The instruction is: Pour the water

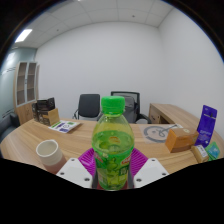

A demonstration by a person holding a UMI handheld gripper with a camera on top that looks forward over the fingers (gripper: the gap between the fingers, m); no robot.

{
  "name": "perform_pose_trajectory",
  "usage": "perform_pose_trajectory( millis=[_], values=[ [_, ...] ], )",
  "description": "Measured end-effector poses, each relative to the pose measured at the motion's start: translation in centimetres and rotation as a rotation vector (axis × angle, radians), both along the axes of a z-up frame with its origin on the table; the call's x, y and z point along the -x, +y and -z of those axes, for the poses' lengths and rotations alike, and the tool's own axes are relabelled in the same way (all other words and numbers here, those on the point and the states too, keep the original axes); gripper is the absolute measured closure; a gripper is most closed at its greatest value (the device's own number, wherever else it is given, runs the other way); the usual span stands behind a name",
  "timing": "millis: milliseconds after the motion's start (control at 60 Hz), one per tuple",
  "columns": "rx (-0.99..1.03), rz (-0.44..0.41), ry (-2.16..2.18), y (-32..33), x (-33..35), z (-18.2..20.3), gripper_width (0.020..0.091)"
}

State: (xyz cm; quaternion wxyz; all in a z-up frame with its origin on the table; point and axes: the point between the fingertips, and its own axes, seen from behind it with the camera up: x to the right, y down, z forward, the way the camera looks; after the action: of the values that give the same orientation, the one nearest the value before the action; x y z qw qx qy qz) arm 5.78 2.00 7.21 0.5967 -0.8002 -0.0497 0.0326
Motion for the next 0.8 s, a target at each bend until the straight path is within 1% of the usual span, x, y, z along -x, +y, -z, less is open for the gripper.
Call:
perform_pose_trajectory(
  millis=[100,200,233,317,350,383,500,650,750,800],
  values=[
    [-0.005,0.007,-0.019,-0.2,0.2,0.0,0.0615],
    [0.033,0.011,-0.042,-0.6,0.0,0.3,0.0538],
    [0.059,0.015,-0.043,-1.0,0.0,0.7,0.048],
    [0.103,0.03,-0.023,-2.8,0.1,1.3,0.0304],
    [0.123,0.046,-0.025,-4.0,-0.1,1.5,0.0266],
    [0.143,0.058,-0.031,-5.2,-0.2,1.7,0.0254],
    [0.202,0.103,-0.036,-10.5,1.0,0.7,0.0268],
    [0.23,0.152,0.049,-16.5,4.7,-3.8,0.0269],
    [0.22,0.161,0.039,-18.8,6.4,-6.9,0.0256],
    [0.205,0.18,0.038,-19.6,6.5,-8.4,0.0257]
  ],
)
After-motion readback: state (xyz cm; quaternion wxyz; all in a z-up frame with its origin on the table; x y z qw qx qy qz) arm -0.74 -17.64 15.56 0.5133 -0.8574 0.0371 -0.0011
